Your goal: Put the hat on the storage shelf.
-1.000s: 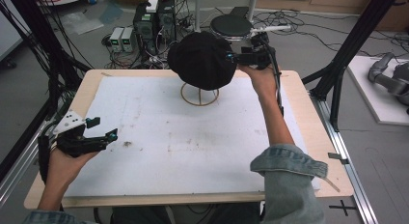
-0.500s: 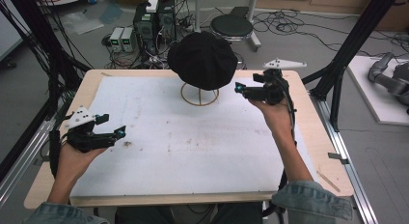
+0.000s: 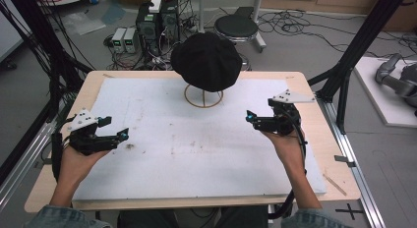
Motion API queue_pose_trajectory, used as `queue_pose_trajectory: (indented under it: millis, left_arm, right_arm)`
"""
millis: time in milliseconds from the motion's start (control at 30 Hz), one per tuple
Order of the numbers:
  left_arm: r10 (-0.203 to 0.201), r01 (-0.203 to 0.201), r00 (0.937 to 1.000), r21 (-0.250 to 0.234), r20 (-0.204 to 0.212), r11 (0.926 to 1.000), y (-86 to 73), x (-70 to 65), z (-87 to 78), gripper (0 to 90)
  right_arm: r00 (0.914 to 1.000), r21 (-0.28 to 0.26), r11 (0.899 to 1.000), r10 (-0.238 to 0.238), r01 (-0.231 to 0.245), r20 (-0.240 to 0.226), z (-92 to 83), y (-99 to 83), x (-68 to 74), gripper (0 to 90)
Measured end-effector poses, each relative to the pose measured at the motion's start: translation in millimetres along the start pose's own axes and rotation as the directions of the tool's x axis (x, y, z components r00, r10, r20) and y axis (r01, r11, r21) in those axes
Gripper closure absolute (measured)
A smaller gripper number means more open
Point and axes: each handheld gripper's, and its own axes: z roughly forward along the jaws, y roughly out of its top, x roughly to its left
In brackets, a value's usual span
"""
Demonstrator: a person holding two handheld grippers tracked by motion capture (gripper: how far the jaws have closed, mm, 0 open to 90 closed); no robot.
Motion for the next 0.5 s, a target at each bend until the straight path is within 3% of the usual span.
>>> queue_pose_trajectory:
  millis: [267, 400, 500]
  left_arm:
    - [0.004, -0.004, 1.0, 0.006, -0.003, 1.0, -0.1, -1.9, 1.8, 22.8]
    - [-0.002, 0.002, 1.0, 0.009, -0.009, 1.0, -1.6, -0.2, 3.5, 22.8]
    - [-0.006, 0.006, 1.0, 0.018, -0.006, 0.9998, -4.1, 1.1, 7.0, 22.8]
  right_arm:
    - [0.9994, -0.003, 0.999, 0.035, -0.035, 0.004, -4.4, -26.0, -4.7, 10.9]
    - [0.9967, -0.007, 0.997, 0.08, -0.08, 0.006, -3.1, -41.6, -9.0, 10.9]
    - [0.9977, 0.004, 0.998, 0.067, -0.067, 0.014, -0.4, -46.6, -10.2, 10.9]
